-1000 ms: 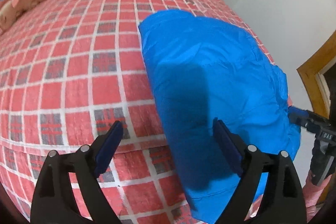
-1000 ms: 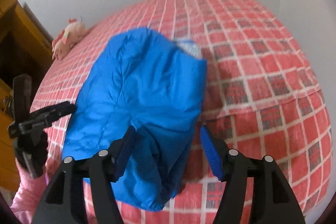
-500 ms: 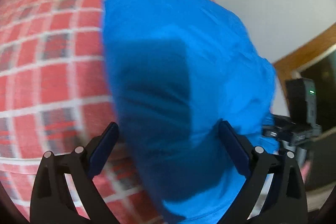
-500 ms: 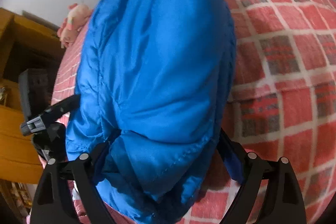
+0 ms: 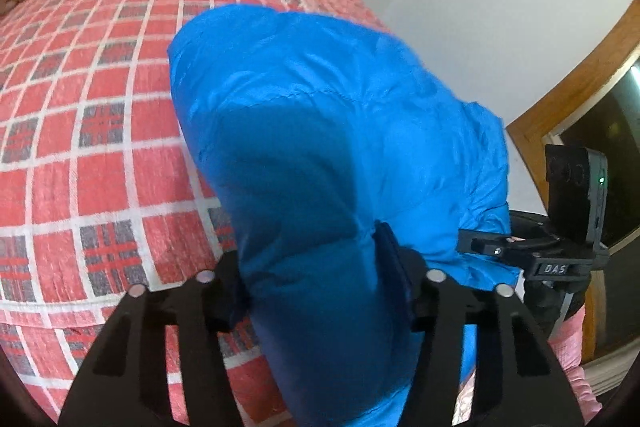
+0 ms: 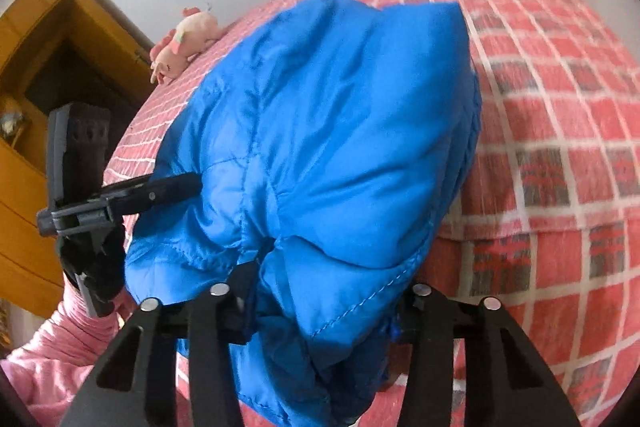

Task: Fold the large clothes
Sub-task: 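Lower the folded jacket onto the bed and open both tools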

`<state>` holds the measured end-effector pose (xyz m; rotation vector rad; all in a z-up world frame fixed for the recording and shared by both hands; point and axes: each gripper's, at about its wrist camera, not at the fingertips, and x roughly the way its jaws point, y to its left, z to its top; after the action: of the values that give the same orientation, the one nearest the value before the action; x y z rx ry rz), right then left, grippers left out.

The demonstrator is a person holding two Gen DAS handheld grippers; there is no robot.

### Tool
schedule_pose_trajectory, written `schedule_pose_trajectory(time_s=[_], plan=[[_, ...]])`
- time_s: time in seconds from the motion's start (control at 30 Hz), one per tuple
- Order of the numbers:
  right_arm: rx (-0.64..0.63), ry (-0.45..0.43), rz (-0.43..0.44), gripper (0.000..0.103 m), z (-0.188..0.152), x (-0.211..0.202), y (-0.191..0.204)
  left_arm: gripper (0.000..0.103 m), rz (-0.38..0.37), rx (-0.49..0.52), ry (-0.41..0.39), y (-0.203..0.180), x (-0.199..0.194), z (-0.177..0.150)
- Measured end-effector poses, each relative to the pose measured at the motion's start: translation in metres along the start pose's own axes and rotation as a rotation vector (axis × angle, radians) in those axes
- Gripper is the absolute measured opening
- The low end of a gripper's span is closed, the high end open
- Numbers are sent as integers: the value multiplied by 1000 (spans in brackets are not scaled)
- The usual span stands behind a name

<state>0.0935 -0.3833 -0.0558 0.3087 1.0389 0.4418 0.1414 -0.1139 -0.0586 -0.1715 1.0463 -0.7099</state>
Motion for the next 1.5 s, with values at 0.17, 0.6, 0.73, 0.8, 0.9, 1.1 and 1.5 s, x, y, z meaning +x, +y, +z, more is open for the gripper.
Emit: schedule_pose_trajectory(time_s=[0.17, 0.6, 0.73, 0.8, 0.9, 1.1, 1.5], plan=[[-86, -67, -1, 40, 17, -11, 23, 48, -3, 10, -86, -1, -29, 2], [-228, -88, 119, 40, 151, 68, 78, 48, 156, -73, -296, 71, -81, 67], [-204, -32, 106, 40, 169, 119, 69, 48, 200, -110, -261, 114, -62, 81], [-175, -12, 103, 44, 173, 143, 59, 52, 231, -127, -228, 133, -40, 83], [-117, -1, 141, 47, 175, 152, 47, 58, 216, -152, -223, 149, -33, 83], [-76, 20, 115, 58, 174, 138, 55, 66, 238, -195, -185, 146, -35, 86], [-135, -36, -19, 62, 129, 99, 49, 73, 403, -80, -228, 112, -64, 38]])
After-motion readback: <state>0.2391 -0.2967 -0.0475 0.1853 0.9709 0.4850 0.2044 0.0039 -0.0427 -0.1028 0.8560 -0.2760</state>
